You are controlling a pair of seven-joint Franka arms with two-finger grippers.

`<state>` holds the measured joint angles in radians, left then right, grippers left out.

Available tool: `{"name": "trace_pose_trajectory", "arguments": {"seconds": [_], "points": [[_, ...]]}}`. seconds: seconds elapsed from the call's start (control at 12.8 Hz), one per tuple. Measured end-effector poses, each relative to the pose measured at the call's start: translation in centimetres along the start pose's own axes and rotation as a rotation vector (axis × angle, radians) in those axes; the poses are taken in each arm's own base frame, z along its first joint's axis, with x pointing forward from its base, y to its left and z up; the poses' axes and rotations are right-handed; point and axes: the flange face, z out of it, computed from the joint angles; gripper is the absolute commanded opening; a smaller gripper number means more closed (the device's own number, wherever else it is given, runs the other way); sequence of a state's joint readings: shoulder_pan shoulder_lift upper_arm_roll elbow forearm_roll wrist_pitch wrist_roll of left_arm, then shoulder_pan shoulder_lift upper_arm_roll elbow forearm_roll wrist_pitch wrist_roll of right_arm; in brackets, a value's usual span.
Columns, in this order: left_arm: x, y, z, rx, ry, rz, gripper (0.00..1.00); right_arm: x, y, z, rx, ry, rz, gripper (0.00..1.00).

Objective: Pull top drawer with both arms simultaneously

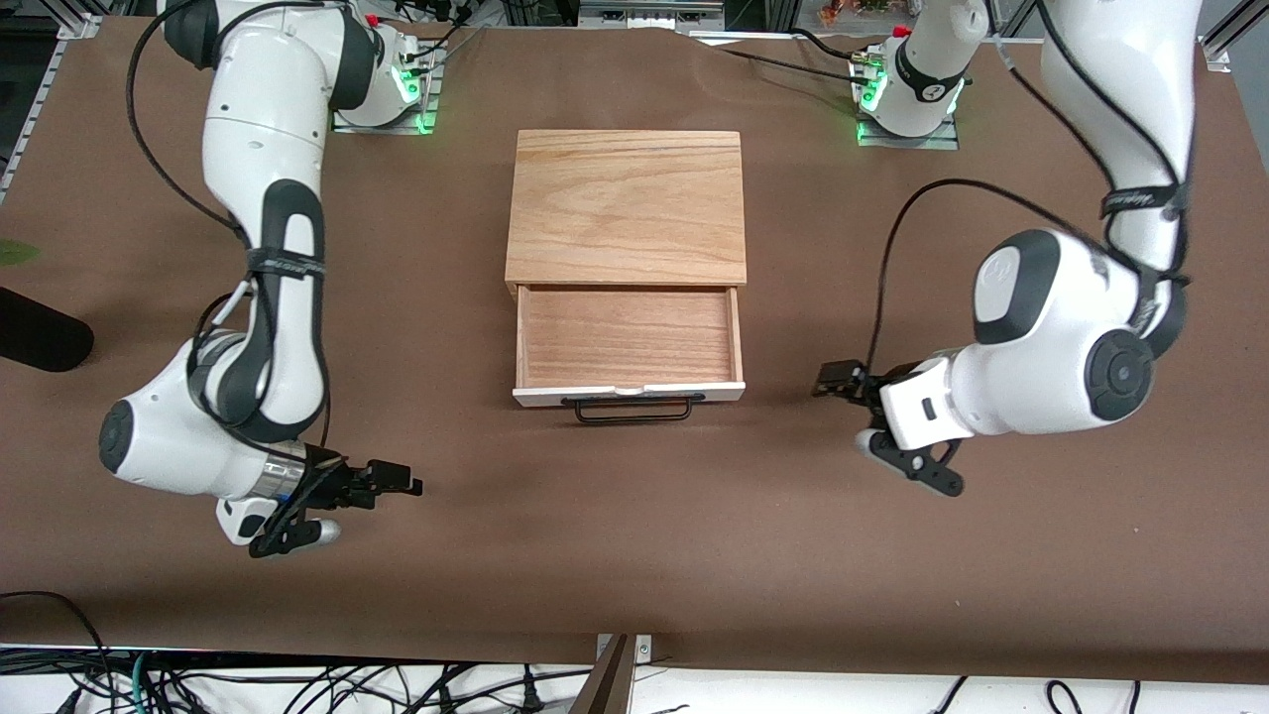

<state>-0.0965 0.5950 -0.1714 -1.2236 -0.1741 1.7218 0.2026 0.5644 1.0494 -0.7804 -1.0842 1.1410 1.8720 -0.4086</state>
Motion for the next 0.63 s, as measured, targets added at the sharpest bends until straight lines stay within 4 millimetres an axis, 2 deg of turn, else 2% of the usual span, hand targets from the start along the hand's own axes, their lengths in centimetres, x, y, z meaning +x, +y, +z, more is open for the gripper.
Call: {"name": "trace_pose_trajectory", "arguments": {"seconds": [0.23, 0.31, 0.47, 0.63], "points": [[-3.5, -0.1, -5.5, 0.131, -0.079, -0.012, 1.00, -0.1, 0.3, -0.2, -0.125, -0.019, 0.085, 1.00], [-4.8, -0.5, -7.3, 0.142, -0.098, -0.027, 1.00, -0.1, -0.3, -0.3, -0.174, -0.023, 0.090, 1.00], [-7.0, -1.8, -10.5, 0.176, -0.106, -0.058, 1.00, -0.1, -3.0, -0.5, -0.256, -0.028, 0.109, 1.00], [-8.4, -1.5, -13.4, 0.249, -0.075, -0.064, 1.00, -0.5, -4.8, -2.3, -0.321, -0.036, 0.134, 1.00]]}}
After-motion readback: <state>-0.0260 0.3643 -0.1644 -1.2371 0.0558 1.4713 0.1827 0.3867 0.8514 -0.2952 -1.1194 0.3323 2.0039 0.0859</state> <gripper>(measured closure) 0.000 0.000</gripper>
